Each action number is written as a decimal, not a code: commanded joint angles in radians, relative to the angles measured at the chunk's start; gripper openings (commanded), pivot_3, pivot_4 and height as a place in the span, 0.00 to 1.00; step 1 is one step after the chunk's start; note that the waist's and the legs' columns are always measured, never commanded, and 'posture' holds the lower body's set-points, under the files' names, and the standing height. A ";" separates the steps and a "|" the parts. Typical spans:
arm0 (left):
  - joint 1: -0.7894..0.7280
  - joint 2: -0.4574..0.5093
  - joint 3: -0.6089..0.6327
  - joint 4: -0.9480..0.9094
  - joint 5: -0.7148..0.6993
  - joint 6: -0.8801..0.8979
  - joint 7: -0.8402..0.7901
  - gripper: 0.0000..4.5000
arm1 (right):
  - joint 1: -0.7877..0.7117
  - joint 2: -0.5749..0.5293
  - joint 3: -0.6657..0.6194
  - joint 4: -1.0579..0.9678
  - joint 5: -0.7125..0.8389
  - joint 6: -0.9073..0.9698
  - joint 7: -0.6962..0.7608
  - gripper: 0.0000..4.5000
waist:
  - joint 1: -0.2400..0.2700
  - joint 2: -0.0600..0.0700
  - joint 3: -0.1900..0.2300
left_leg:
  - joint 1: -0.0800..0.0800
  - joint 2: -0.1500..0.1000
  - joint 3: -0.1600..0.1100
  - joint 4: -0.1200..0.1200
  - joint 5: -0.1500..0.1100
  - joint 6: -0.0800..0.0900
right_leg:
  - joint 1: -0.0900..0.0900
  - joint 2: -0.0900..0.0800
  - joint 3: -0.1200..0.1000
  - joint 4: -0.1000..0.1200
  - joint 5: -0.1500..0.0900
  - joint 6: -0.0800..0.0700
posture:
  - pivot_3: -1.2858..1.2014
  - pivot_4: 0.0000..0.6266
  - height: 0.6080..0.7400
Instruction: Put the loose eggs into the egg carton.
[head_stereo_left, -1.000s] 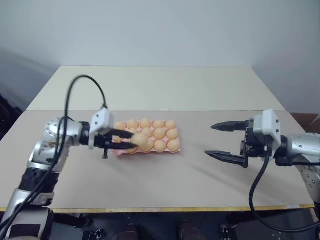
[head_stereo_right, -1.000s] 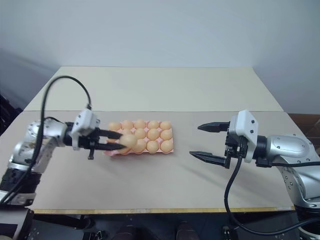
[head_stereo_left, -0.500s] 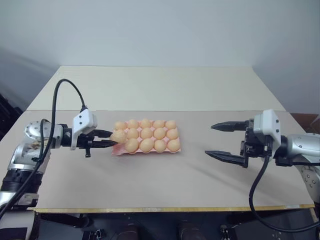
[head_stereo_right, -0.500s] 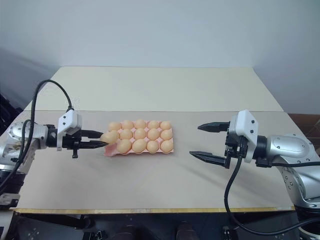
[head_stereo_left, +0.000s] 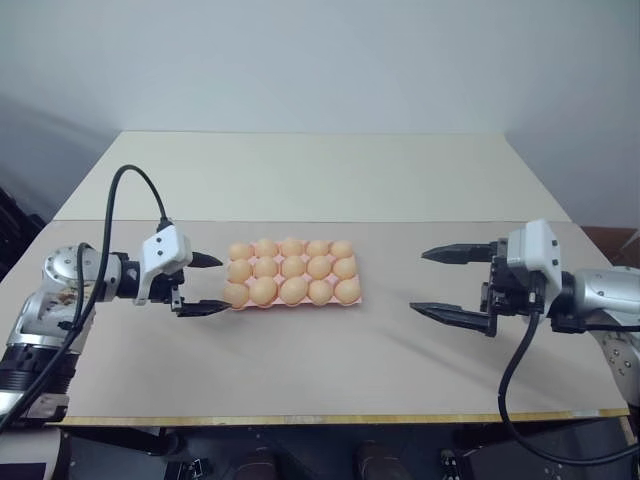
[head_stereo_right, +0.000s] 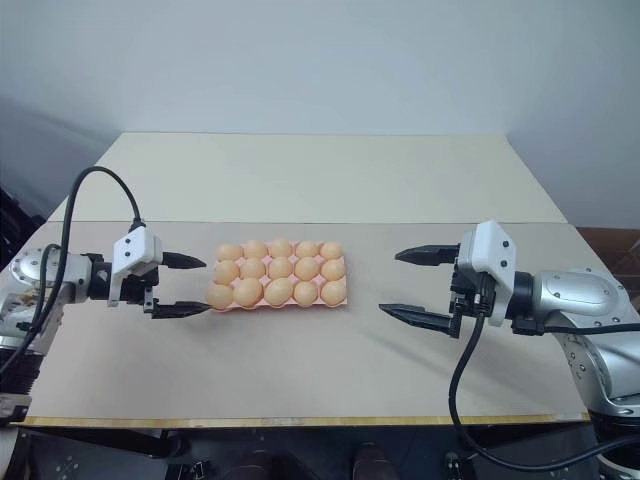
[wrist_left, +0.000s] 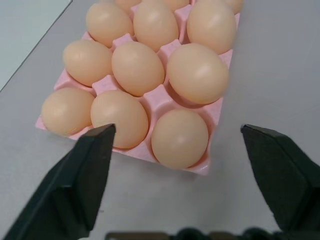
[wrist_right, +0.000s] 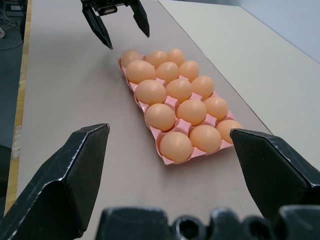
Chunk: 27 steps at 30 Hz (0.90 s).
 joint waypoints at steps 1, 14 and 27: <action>0.003 0.039 0.060 -0.039 -0.035 0.007 -0.010 0.99 | -0.010 -0.004 -0.025 -0.009 0.012 -0.017 0.003 1.00 | -0.001 0.000 0.000 | 0.000 0.000 0.000 0.000 0.000 0.000 | 0.000 0.000 0.000 0.000 0.000 0.000 | 0.52 0.24 1.00; 0.304 0.148 0.380 -0.251 -0.235 0.147 -0.042 0.99 | -0.069 0.016 0.036 0.088 -0.023 -0.060 0.053 1.00 | -0.004 0.000 0.000 | 0.000 0.001 0.001 0.000 0.000 0.000 | -0.001 0.000 0.000 0.000 0.000 0.000 | 0.52 0.24 1.00; 0.626 0.066 0.651 -0.583 -0.340 0.313 0.117 0.99 | -0.119 0.036 0.077 0.176 -0.054 -0.089 0.099 1.00 | 0.001 0.000 0.001 | 0.001 0.001 0.001 0.000 0.000 0.000 | 0.000 -0.001 0.000 0.000 0.000 0.000 | 0.52 0.24 1.00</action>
